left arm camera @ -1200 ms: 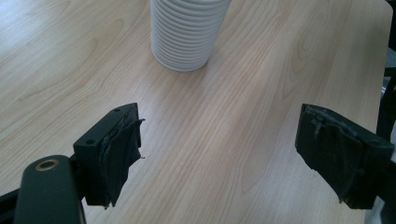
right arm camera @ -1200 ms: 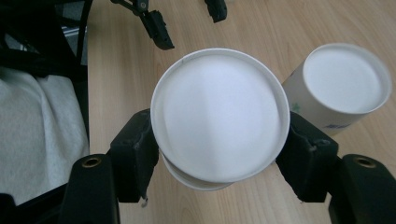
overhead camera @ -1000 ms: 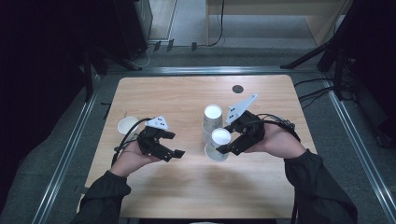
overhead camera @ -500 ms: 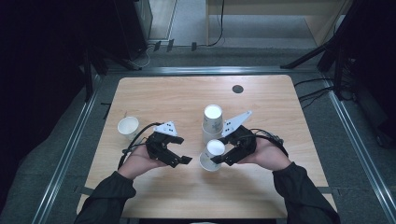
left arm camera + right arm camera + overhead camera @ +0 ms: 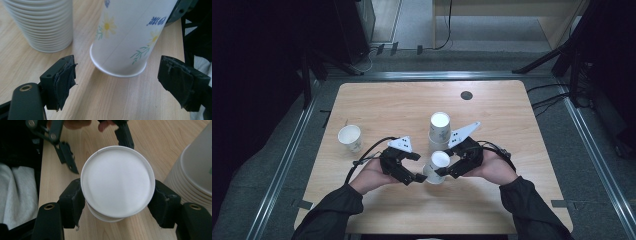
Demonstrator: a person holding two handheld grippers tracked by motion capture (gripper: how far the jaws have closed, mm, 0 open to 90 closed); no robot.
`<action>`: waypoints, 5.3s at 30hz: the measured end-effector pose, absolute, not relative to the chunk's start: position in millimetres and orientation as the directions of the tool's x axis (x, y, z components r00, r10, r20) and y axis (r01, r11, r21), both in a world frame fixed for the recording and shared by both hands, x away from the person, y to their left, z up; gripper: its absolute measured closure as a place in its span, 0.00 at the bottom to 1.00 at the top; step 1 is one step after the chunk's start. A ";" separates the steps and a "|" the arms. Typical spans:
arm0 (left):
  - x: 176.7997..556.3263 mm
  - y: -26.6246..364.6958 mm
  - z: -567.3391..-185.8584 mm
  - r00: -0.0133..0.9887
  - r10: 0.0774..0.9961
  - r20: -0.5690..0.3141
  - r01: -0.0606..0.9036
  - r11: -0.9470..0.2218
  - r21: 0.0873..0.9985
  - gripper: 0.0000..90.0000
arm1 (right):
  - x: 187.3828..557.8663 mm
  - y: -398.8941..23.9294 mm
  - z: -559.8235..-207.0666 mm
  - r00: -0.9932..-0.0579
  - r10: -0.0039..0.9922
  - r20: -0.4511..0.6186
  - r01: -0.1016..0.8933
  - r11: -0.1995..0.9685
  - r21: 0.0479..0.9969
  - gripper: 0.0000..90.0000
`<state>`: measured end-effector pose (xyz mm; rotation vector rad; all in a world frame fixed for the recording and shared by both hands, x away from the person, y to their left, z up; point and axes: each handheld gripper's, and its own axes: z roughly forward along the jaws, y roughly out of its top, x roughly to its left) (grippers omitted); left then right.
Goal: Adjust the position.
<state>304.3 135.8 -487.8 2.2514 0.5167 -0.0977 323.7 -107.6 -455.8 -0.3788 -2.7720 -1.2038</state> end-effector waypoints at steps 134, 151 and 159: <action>308.1 111.0 -460.4 0.979 0.142 -0.144 0.198 -0.808 0.554 0.18 | 312.0 -98.5 -462.6 -0.976 0.113 0.186 0.216 0.599 0.771 0.39; 307.0 126.7 -461.6 0.965 0.176 -0.195 0.262 -0.690 0.675 0.14 | 312.3 -109.8 -450.4 -0.974 0.105 0.201 0.226 0.529 0.818 0.39; 305.1 124.0 -469.0 0.966 0.164 -0.199 0.257 -0.665 0.701 0.17 | 311.9 -109.1 -448.1 -0.971 0.090 0.222 0.237 0.507 0.829 0.39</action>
